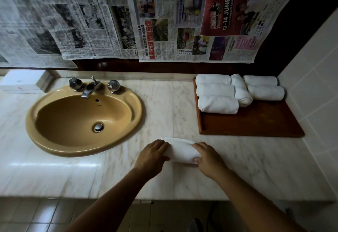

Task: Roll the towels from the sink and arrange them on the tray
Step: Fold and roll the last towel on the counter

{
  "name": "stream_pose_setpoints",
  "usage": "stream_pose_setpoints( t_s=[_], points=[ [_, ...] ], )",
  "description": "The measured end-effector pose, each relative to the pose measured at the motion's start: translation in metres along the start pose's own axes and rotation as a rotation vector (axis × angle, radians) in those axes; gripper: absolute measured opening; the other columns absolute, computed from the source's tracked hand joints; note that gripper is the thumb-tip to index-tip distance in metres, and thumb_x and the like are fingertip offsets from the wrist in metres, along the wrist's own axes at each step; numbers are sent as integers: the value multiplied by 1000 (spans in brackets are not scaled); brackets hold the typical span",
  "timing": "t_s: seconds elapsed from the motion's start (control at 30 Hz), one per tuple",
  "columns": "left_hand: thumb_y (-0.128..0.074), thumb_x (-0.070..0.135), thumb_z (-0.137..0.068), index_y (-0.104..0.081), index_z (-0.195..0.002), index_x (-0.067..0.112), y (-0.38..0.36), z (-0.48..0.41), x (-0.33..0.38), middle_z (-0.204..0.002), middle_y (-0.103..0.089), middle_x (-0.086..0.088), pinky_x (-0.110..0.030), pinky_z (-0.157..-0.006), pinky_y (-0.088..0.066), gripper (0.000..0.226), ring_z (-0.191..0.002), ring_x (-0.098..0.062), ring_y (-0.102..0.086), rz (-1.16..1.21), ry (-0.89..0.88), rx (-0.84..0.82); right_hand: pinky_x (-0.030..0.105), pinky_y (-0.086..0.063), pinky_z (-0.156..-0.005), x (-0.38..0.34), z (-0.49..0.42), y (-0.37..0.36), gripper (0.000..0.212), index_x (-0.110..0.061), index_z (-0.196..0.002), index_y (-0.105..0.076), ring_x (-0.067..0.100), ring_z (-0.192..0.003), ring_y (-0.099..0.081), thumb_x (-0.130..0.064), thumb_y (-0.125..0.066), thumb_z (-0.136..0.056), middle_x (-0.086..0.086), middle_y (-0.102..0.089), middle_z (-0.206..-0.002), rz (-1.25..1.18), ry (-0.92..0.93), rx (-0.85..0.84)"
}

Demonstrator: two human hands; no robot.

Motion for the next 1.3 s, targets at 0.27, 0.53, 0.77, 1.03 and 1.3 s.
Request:
stream_pose_setpoints(
  t_s=[0.27,0.53,0.77,1.03,1.3],
  points=[
    [-59,31,-95,-64,-126,26,18,-60,-21,-119,-66,2,-35,-89,-51,32,-110,-24,-62,219,268,-289,37,-50,-98,12,-46,23,47,-41,-138,-46,23,-116,-57,-24,-61,-97,-2,-55,-134,-434,-219,-112],
    [-67,33,-81,-68,-122,28,22,-96,-18,-124,-64,6,-37,-80,-55,41,-108,-25,-61,-96,115,-171,37,-51,-83,15,-64,19,20,-27,-114,-58,26,-96,-57,-29,-60,-95,0,-47,-114,-191,-55,33],
    [-49,52,-94,-46,-148,15,6,-63,-18,-135,-62,-3,-37,-93,-52,64,-118,-24,-61,-14,-130,-149,40,-53,-81,2,-65,29,31,-16,-118,-68,24,-104,-48,-21,-58,-90,0,-54,-117,238,184,142],
    [-64,57,-72,-31,-146,26,9,-81,-23,-125,-58,3,-40,-89,-46,87,-109,-26,-61,-173,-42,-445,41,-39,-109,-27,-51,22,89,-19,-148,-28,27,-133,-33,-25,-72,-71,0,-31,-145,463,20,-101],
    [-71,57,-59,-46,-132,27,1,-91,-18,-129,-49,2,-44,-92,-45,83,-118,-29,-46,-238,82,-428,48,-37,-102,-24,-62,15,102,-24,-151,-17,28,-127,-32,-38,-73,-67,3,-29,-147,537,14,-114]
  ],
)
Point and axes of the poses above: each hand's wrist, its own z-axis away from the middle knuckle, its own y-axis out of the back of the hand, x = y × z, the point moved 1 cm from there along -z, towards the middle knuckle
